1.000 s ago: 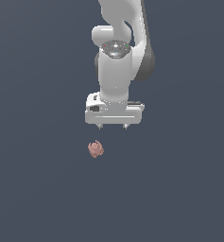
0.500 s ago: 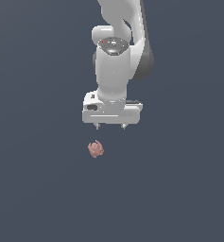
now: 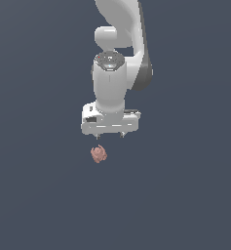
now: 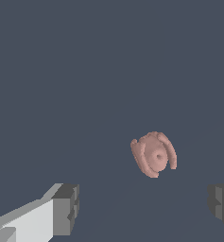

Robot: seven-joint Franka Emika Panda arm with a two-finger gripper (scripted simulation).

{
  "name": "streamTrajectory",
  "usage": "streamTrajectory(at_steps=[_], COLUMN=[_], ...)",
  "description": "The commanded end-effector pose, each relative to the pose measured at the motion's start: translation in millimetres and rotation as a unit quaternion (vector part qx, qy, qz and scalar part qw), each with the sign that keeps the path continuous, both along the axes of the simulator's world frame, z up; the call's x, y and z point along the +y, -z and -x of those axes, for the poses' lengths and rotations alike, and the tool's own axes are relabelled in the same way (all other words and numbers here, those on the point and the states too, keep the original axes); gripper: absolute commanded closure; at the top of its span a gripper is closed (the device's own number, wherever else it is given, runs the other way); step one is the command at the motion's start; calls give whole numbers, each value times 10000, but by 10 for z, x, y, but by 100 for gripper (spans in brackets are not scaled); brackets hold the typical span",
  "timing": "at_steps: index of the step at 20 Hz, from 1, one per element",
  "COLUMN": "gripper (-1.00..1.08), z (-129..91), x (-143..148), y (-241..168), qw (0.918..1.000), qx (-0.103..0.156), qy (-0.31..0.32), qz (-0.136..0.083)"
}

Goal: Pick up the object and move it to a goal position.

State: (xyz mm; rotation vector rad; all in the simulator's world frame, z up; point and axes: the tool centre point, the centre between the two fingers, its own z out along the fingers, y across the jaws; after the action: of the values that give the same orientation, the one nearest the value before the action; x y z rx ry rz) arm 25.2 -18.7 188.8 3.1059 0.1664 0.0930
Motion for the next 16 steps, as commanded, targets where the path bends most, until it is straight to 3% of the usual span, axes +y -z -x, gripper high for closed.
streamTrajectory(at_steps=[1,16], gripper=[-92,-92], z=[-13,-46], x=[-65,-489], y=[101,796], qw=[9998,9868], qx=[40,276], qy=[-204,-1594], qz=[7,-34])
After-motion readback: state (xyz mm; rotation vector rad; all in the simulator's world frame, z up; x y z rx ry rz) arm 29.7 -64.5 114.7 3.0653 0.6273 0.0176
